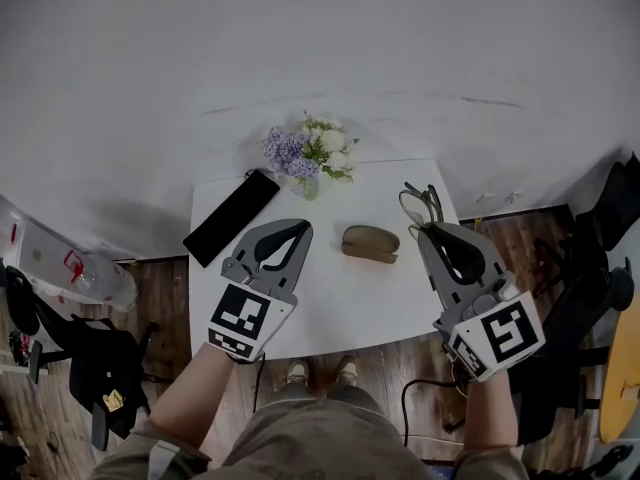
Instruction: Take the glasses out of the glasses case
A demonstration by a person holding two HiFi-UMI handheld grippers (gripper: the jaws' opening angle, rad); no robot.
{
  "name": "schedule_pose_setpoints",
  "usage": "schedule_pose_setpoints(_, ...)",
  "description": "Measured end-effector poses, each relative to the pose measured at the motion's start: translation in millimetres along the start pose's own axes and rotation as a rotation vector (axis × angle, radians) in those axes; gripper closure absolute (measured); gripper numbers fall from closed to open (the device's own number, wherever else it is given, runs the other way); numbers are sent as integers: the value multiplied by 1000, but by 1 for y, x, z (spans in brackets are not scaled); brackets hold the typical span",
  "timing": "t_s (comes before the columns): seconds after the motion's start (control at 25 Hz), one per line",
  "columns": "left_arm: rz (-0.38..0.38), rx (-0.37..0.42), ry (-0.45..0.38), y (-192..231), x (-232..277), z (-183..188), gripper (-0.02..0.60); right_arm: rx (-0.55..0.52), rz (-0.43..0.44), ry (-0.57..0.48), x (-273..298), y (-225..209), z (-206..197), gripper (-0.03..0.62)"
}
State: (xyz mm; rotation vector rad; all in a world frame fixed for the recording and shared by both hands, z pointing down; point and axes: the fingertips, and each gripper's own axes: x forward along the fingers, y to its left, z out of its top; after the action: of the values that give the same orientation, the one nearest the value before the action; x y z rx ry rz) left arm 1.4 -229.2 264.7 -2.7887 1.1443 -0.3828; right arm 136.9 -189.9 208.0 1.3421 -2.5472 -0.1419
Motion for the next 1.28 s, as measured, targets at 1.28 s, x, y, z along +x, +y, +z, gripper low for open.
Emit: schedule_pose_setpoints(1.28,78,-63,-84,-16,-68,30,568,85,-94,-133,-62,18,5,549)
